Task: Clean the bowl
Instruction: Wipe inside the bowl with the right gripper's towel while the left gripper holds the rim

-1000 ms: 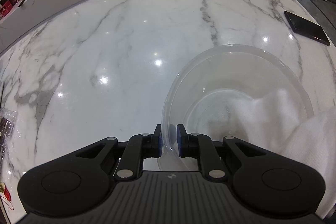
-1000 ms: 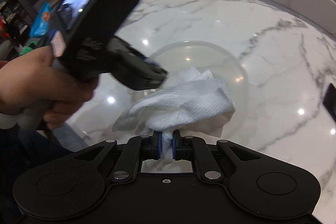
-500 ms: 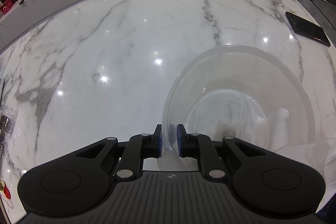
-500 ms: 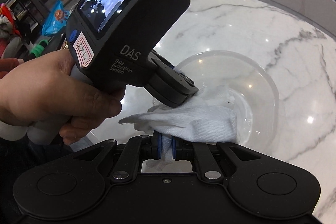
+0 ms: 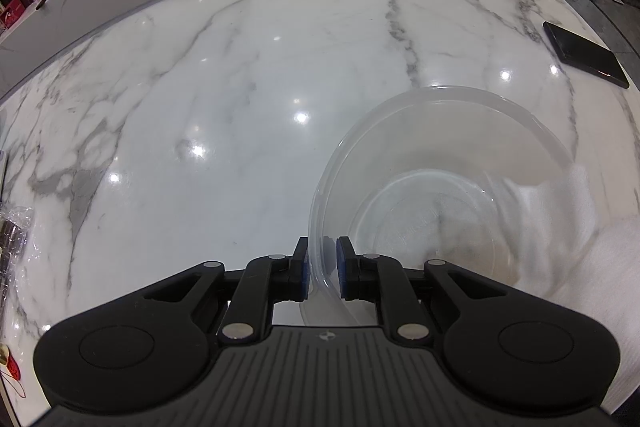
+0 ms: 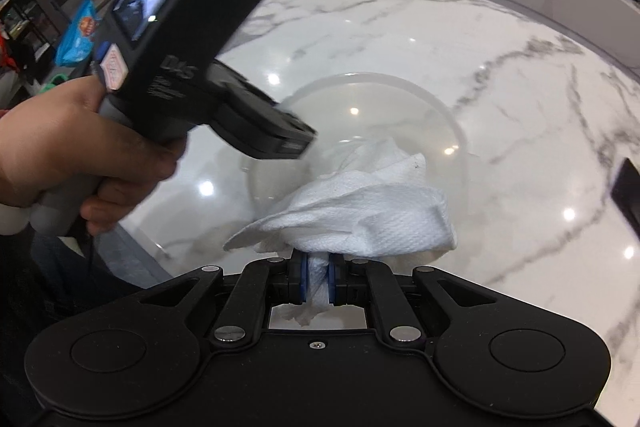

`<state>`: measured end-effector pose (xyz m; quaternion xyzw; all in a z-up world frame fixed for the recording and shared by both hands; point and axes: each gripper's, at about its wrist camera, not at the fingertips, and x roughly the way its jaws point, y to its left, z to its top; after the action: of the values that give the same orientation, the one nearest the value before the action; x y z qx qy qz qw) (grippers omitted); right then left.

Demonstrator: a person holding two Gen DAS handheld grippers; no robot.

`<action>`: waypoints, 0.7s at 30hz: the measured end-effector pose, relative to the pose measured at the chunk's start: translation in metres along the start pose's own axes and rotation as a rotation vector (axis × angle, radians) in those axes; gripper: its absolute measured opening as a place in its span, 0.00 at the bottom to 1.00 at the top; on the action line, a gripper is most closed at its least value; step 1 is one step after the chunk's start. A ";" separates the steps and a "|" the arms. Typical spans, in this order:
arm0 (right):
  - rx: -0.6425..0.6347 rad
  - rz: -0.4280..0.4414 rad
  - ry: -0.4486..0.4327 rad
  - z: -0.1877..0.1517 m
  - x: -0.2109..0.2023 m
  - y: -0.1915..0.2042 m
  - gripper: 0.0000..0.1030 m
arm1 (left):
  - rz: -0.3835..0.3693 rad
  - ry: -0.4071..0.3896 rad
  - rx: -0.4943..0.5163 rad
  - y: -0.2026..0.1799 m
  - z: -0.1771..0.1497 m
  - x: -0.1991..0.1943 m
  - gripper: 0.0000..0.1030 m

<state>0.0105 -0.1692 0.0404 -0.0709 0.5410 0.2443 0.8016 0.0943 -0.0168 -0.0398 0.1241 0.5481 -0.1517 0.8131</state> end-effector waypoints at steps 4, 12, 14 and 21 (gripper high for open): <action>0.014 -0.033 -0.008 -0.001 -0.005 -0.009 0.08 | -0.002 0.000 -0.001 0.001 0.000 0.000 0.12; 0.038 -0.087 -0.031 0.004 -0.001 -0.029 0.08 | -0.001 0.001 0.002 0.000 0.000 0.000 0.12; 0.039 -0.096 -0.033 0.007 0.001 -0.033 0.08 | -0.001 0.000 0.004 -0.001 0.000 0.000 0.12; 0.024 -0.120 -0.048 0.028 0.012 -0.047 0.08 | 0.000 0.001 0.005 -0.001 0.000 -0.001 0.12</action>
<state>0.0590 -0.1960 0.0340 -0.0879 0.5191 0.1911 0.8284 0.0933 -0.0177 -0.0391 0.1264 0.5480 -0.1530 0.8126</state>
